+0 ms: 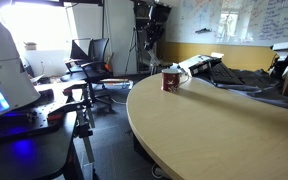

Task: Remove the pen from the orange cup and put it on the table

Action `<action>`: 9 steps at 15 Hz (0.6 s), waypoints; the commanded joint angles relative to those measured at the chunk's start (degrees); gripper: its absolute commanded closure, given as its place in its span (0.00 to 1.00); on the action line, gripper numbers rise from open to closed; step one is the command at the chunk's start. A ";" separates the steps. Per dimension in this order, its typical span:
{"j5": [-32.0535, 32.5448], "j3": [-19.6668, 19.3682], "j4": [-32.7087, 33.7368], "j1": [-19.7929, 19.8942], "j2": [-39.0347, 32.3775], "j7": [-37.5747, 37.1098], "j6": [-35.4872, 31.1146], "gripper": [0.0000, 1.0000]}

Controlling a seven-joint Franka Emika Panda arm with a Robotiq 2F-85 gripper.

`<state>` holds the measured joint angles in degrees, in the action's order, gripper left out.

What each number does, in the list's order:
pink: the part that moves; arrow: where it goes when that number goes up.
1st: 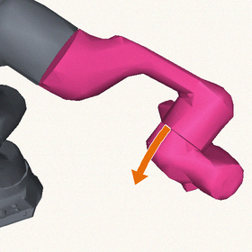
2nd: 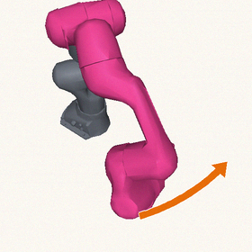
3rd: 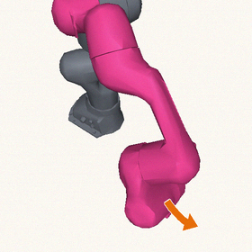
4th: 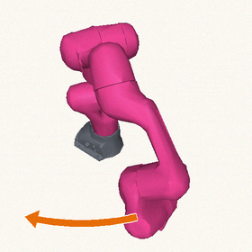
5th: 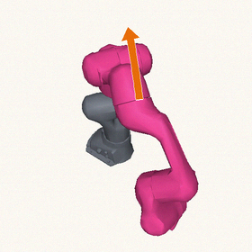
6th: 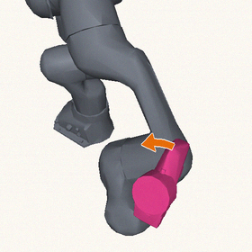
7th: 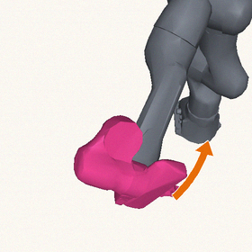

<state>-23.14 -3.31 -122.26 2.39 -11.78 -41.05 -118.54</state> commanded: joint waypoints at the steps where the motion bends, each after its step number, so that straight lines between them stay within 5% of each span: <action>1: 1.55 -0.66 1.09 -0.81 -0.52 -5.50 11.37 0.95; 4: 0.35 -1.14 1.00 -1.16 -2.53 -13.68 14.03 0.95; 9: -3.08 -2.24 1.57 -1.07 -7.35 -22.82 6.53 0.95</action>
<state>-24.03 -4.17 -121.99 2.04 -16.77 -58.16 -108.84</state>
